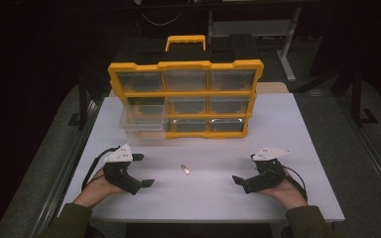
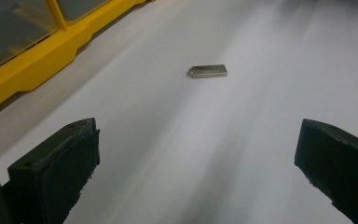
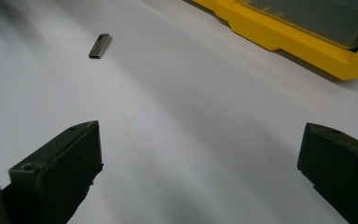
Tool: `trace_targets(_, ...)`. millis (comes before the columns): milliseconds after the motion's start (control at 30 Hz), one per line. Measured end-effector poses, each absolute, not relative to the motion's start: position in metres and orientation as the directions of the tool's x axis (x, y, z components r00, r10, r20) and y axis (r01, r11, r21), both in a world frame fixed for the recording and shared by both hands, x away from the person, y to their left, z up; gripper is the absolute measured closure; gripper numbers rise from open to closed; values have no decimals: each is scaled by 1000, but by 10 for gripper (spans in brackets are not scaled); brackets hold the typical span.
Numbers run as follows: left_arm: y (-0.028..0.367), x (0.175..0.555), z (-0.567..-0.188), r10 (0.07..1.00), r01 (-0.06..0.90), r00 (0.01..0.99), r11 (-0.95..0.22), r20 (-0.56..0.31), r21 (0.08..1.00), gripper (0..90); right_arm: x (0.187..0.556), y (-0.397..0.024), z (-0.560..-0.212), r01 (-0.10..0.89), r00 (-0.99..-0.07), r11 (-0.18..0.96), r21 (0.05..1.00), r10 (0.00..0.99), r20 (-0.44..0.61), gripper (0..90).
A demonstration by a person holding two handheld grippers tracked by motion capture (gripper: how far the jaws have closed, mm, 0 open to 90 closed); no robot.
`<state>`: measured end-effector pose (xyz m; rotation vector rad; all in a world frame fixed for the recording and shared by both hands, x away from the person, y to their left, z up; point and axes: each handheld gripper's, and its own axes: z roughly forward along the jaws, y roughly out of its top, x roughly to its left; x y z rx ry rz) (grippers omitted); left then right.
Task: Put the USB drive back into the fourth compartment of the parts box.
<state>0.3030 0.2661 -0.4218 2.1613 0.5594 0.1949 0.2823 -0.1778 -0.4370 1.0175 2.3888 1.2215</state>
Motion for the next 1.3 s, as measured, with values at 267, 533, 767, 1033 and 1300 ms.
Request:
trace_targets(267,269,304,-421,463,331,883,-504,-74,798,0,283,-177,-435,474,-718,377,796,689,101,0)
trace_targets(533,268,305,-420,459,336,885,-498,-86,800,0,285,-174,-432,470,-721,378,798,685,100,0)
trace_targets(767,269,305,-420,459,336,884,-493,-88,802,0,286,-173,-428,467,-719,365,805,687,106,0)
trace_targets(1033,270,306,-419,459,339,884,-487,-94,805,0,290,-171,-423,465,-718,346,815,686,118,0)
trace_targets(1300,270,306,-419,458,341,884,-484,-98,806,0,293,-167,-421,462,-725,352,814,679,118,0)
